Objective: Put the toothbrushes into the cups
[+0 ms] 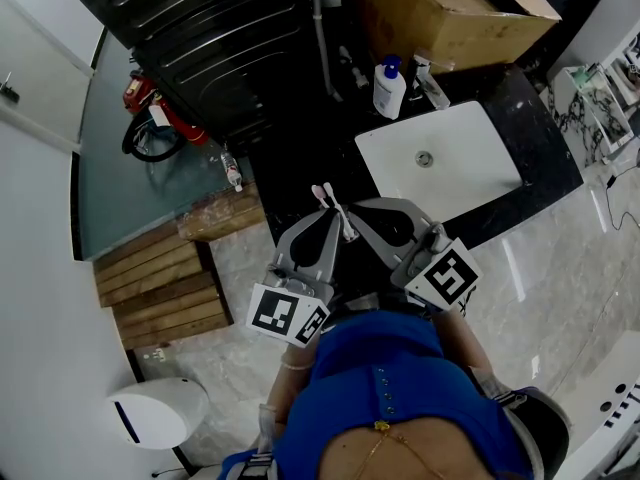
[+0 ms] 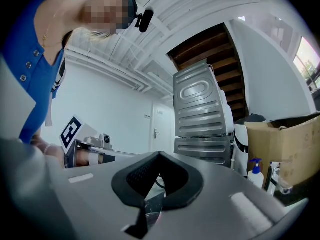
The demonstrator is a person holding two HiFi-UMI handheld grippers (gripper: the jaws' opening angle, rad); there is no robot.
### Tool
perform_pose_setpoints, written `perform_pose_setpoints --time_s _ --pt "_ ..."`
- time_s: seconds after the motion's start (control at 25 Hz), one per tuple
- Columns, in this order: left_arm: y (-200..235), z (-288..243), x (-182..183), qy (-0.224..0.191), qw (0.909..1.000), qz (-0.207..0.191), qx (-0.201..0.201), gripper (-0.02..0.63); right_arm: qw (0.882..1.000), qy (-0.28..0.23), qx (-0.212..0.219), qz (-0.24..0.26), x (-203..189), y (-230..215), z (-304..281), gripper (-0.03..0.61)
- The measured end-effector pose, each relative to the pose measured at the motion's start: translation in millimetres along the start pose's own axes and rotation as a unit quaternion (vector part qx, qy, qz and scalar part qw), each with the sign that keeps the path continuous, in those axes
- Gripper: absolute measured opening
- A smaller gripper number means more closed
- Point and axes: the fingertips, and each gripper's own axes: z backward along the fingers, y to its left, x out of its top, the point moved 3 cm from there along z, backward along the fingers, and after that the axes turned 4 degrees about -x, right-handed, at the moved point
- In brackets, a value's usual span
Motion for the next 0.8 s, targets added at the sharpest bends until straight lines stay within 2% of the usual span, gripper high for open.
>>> perform_pose_setpoints --time_s 0.8 --pt "1.5 -0.5 -4.1 0.004 1.0 0.005 0.0 0.005 1.0 0.006 -0.003 0.003 -3.4 -0.4 -0.1 0.0"
